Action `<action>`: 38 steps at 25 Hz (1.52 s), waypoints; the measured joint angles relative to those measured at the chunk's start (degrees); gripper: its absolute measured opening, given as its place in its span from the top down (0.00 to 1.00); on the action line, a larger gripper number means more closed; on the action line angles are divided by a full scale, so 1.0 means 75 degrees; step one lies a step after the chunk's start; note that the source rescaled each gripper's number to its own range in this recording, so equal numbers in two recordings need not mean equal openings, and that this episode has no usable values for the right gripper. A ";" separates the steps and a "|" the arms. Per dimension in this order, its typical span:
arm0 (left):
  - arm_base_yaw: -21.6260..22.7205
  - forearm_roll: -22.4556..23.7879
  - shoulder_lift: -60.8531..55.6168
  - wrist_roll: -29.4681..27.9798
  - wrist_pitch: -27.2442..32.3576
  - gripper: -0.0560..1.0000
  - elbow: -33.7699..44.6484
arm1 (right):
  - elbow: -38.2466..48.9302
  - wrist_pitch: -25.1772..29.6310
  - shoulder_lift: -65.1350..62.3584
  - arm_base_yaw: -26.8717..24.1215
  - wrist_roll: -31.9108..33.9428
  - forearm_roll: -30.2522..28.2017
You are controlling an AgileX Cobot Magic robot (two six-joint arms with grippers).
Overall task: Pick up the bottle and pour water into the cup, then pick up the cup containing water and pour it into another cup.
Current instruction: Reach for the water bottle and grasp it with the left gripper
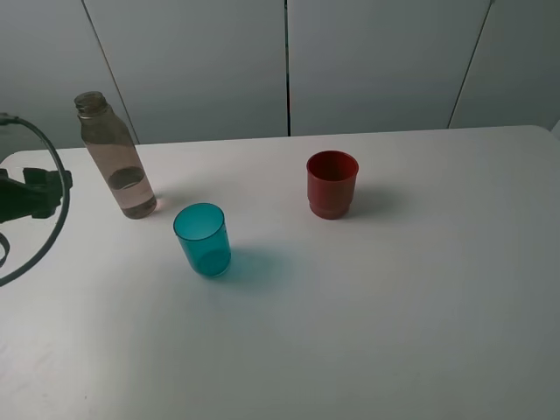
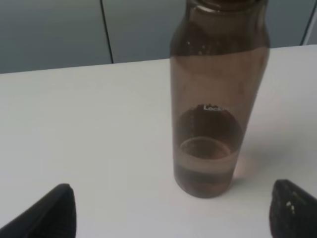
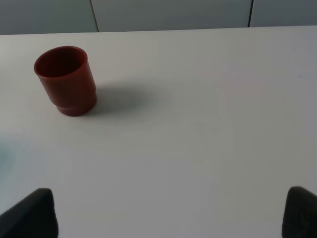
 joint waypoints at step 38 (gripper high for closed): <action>-0.0018 0.0260 0.4637 0.0394 -0.5364 0.01 -0.1029 | 0.0000 0.0000 0.0000 0.0000 0.0018 0.0000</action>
